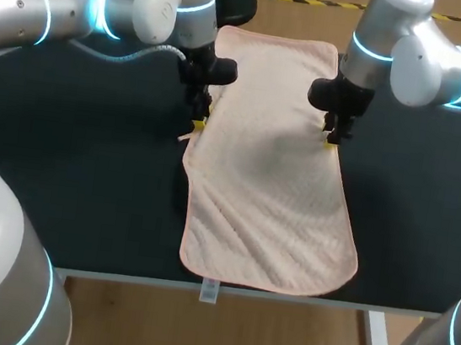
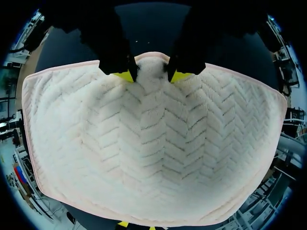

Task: Fold the towel

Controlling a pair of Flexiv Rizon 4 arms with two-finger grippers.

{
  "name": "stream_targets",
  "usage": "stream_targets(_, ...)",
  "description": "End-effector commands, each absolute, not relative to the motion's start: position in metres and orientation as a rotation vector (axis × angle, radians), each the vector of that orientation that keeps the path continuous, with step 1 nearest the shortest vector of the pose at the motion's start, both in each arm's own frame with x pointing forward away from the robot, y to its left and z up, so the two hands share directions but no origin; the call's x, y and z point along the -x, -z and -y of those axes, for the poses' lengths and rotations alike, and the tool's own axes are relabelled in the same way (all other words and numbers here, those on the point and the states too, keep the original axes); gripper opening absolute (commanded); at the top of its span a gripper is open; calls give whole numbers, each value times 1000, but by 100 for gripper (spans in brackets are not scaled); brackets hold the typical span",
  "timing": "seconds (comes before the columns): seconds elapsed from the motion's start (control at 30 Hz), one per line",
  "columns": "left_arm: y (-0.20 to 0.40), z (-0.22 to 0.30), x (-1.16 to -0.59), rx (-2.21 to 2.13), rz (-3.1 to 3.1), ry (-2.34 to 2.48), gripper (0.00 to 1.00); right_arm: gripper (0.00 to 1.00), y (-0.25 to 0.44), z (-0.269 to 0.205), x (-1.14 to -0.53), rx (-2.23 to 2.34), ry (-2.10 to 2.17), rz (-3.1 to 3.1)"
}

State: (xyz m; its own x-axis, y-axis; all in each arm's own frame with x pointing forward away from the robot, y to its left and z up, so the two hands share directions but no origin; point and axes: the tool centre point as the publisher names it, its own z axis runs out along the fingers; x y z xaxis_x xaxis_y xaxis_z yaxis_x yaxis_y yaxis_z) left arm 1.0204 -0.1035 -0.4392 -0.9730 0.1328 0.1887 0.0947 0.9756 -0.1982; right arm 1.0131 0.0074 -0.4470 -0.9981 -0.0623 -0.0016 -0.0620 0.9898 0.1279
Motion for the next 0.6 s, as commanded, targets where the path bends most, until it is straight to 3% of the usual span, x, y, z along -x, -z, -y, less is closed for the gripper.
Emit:
stream_targets(0.03,451,104,-1018,175,2916,-287,0,0,450,-7,-1012,-103,202,3132)
stream_targets(0.6,378,83,-1015,119,3031,-400,0,0,401,4,-1007,-125,180,3215)
